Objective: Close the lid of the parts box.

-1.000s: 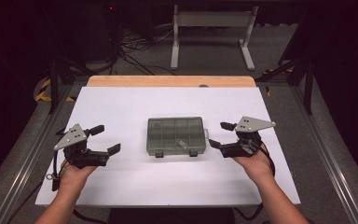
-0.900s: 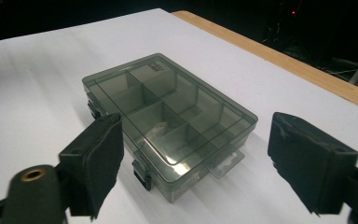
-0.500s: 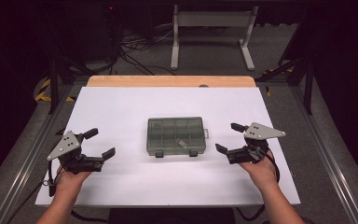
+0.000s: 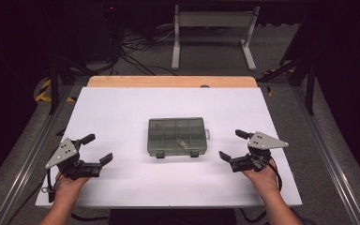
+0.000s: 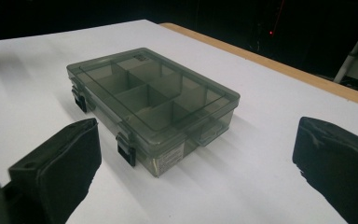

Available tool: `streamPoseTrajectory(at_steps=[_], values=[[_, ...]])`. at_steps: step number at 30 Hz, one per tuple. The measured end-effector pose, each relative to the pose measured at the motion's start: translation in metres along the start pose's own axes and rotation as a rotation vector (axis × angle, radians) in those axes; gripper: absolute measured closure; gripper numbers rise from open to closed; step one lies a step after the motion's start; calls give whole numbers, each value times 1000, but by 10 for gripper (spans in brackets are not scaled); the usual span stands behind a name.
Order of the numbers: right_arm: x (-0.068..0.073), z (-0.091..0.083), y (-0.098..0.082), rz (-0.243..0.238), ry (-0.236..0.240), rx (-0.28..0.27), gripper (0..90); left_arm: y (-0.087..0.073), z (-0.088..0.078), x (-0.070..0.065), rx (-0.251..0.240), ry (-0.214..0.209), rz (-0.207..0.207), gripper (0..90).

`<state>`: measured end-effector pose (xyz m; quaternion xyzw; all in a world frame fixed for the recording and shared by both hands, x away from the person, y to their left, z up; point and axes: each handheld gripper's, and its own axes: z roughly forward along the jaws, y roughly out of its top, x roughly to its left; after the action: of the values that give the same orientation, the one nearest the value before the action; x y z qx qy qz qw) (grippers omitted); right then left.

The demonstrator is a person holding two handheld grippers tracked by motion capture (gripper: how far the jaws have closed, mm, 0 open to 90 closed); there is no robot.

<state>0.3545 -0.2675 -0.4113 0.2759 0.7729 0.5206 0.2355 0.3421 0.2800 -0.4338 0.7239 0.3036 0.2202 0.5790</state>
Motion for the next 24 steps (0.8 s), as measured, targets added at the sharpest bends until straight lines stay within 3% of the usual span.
streamPoseTrajectory(at_steps=[7, 12, 15, 21, 24], values=[[3, 5, -13, -11, -13, 21, 11, -16, 3, 6, 7, -4, -32, 16], [3, 8, -23, 1, -26, 29, 9, -22, 4, 10, 14, 10, -22, 17], [2, 9, -28, 20, -26, 32, 9, -25, 4, 10, 44, 9, -5, 16], [0, 12, -34, 12, -32, 60, 8, -30, 5, 14, 53, 5, -19, 19], [-3, 14, -38, 37, -27, 66, 7, -32, 6, 14, 57, -3, -26, 19]])
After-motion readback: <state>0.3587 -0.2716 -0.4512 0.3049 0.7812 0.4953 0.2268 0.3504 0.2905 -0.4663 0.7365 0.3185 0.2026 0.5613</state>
